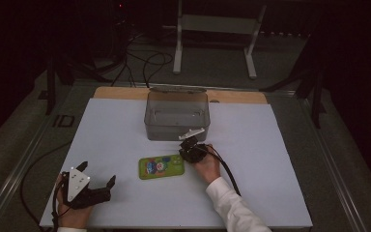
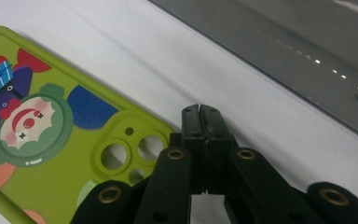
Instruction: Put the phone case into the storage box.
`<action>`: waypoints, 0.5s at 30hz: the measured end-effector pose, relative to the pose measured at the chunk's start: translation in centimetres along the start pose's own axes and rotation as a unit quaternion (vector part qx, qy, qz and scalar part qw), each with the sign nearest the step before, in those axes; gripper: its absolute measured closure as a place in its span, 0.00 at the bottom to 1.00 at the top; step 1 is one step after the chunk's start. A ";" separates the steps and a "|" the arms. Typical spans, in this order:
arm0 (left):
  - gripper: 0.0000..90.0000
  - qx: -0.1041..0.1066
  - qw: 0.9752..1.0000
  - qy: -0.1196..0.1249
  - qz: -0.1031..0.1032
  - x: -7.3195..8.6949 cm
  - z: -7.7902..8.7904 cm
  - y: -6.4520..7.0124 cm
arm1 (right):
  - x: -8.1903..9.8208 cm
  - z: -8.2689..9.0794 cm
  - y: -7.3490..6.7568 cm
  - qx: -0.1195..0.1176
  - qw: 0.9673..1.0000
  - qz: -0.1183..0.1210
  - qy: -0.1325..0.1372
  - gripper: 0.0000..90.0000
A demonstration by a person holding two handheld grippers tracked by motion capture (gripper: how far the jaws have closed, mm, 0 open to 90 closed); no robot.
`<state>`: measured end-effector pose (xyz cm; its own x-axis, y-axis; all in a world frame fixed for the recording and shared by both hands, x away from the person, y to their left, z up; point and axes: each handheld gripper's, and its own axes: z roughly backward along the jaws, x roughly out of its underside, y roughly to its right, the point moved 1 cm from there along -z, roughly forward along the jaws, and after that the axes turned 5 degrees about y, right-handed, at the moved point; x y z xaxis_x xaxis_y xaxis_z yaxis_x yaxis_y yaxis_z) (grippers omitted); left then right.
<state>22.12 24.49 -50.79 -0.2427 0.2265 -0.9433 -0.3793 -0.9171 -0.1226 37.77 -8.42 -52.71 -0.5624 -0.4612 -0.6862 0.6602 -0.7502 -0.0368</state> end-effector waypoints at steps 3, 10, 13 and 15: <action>0.00 0.000 1.000 0.001 0.001 0.0 0.0 0.0 | 0.0 0.1 0.1 -0.002 1.000 0.001 0.000 1.00; 0.00 -0.002 1.000 0.000 0.001 0.0 0.0 -0.1 | -0.2 1.3 0.9 0.006 1.000 0.000 0.012 1.00; 0.00 -0.002 1.000 0.001 0.001 0.0 0.0 -0.1 | -0.4 1.8 1.2 0.011 1.000 0.000 0.016 0.99; 0.00 -0.002 1.000 0.000 0.001 0.0 0.0 -0.1 | -0.5 2.4 1.6 0.019 1.000 0.007 0.020 0.98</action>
<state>22.14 24.56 -50.80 -0.2438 0.2240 -0.9436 -0.3747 -0.9192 -0.1214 37.89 -10.56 -50.67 -0.5325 -0.4521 -0.7156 0.6475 -0.7620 -0.0004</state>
